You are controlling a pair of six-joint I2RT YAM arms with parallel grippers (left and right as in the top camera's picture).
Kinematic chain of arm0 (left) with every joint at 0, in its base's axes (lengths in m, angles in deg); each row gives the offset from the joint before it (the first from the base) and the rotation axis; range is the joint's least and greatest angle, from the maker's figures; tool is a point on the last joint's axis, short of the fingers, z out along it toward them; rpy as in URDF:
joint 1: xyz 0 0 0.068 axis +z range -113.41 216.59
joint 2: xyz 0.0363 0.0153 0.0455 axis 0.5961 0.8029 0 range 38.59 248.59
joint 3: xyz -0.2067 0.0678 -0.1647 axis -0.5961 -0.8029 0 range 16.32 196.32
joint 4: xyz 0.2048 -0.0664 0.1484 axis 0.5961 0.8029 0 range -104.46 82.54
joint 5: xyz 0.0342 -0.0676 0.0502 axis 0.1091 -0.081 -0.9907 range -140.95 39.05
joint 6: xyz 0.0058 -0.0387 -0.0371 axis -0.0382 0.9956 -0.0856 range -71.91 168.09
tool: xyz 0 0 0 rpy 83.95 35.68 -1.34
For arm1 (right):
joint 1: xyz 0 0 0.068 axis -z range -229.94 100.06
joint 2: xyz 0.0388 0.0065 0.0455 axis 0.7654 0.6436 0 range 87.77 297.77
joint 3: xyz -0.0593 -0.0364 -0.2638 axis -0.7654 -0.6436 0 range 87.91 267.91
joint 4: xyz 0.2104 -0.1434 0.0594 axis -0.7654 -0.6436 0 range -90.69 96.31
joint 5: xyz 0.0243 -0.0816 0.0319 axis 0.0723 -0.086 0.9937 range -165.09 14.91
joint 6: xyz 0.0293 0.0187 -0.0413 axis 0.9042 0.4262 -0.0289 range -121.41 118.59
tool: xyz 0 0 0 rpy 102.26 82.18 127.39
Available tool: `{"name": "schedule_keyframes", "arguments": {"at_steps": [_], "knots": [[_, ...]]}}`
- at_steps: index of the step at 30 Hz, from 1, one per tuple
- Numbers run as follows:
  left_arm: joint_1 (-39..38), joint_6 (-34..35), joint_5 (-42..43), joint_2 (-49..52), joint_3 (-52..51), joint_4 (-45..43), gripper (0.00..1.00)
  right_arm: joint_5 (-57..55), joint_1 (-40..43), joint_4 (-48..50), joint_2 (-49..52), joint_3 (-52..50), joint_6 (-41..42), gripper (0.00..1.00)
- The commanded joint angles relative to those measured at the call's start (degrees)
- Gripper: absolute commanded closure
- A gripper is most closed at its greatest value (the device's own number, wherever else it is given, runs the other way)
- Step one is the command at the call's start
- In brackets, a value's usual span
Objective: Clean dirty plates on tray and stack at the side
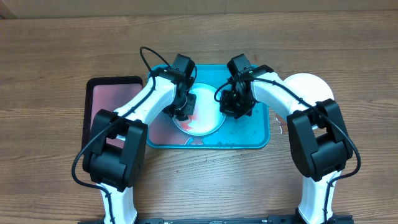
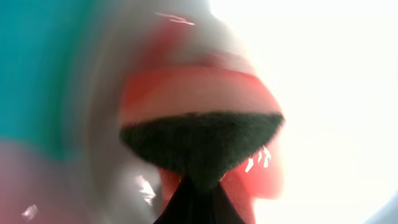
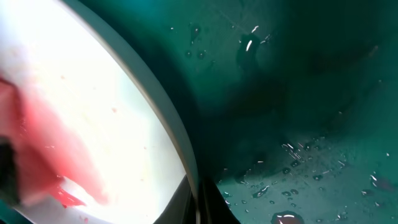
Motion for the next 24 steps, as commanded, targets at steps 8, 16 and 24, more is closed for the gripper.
{"name": "schedule_keyframes", "arguments": {"at_steps": [8,16,24], "knots": [[-0.9,1.05,4.66,0.48,-1.09,-8.17,0.96,-0.68,-0.26,0.17,0.7,-2.12,-2.01,0.96],[-0.9,18.34,-23.41,0.48,-1.09,-5.99,0.96,-0.7,-0.26,0.28,0.7,-2.12,-1.99,0.96],[-1.05,7.56,-1.29,0.48,-1.09,2.27,0.96,-0.68,-0.26,0.61,0.7,-2.12,-1.99,0.96]]}}
